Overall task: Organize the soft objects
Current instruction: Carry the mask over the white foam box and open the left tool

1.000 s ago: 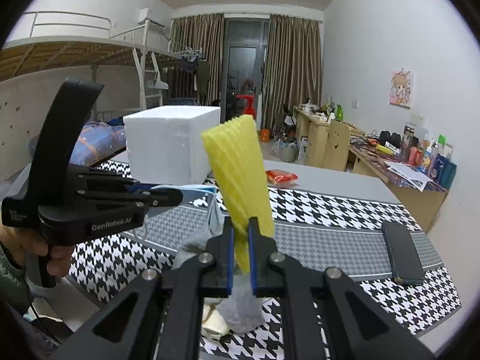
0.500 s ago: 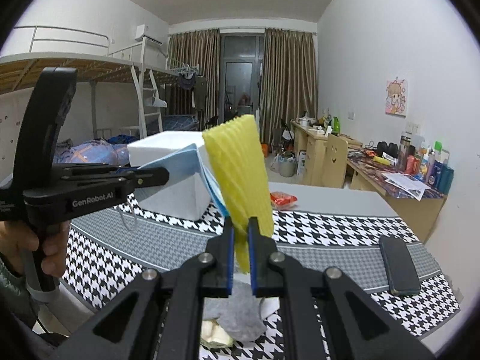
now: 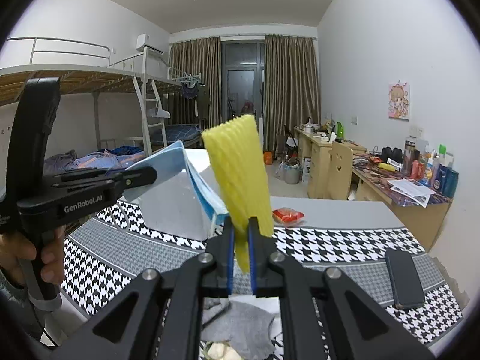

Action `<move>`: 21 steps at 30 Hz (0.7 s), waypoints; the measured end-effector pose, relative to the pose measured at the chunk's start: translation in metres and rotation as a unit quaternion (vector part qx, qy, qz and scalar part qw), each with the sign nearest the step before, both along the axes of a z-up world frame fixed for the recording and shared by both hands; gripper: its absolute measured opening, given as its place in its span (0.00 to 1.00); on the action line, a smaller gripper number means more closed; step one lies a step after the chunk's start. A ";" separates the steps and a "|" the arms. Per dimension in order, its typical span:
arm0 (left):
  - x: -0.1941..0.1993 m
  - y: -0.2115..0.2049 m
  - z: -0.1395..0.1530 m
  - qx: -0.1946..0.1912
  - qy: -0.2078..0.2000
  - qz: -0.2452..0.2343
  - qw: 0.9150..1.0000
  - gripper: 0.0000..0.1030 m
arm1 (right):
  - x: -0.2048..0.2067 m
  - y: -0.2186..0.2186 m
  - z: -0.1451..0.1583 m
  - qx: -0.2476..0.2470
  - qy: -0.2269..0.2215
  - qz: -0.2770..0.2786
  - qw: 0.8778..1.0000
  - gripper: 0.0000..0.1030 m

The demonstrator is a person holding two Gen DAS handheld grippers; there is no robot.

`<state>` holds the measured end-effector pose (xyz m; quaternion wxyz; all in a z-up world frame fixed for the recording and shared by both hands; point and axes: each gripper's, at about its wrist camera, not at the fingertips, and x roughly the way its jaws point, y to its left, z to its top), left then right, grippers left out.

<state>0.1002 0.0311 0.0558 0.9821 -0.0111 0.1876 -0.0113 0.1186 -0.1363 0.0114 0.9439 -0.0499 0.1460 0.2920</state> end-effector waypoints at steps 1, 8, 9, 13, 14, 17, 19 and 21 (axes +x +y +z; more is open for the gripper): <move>0.001 0.001 0.002 0.001 -0.002 0.002 1.000 0.07 | 0.001 0.001 0.001 0.001 -0.001 0.001 1.000 0.11; 0.008 0.009 0.011 0.005 -0.011 0.020 1.000 0.07 | 0.005 0.013 0.008 0.004 -0.002 0.012 1.000 0.11; 0.009 0.010 0.012 0.006 -0.013 0.023 1.000 0.07 | 0.005 0.014 0.009 0.004 -0.003 0.013 1.000 0.11; 0.012 0.017 0.012 0.004 -0.013 0.032 0.999 0.07 | 0.008 0.019 0.013 0.005 -0.007 0.017 1.000 0.11; 0.012 0.019 0.012 0.005 -0.014 0.033 0.999 0.07 | 0.008 0.020 0.014 0.005 -0.006 0.018 1.000 0.11; 0.011 0.022 0.015 0.007 -0.019 0.037 0.999 0.07 | 0.011 0.023 0.016 0.003 -0.006 0.021 1.000 0.11; 0.012 0.024 0.017 0.007 -0.023 0.042 0.999 0.07 | 0.012 0.025 0.017 0.003 -0.007 0.023 1.000 0.11; 0.012 0.025 0.018 0.008 -0.026 0.046 0.999 0.07 | 0.012 0.027 0.018 0.002 -0.008 0.027 1.000 0.11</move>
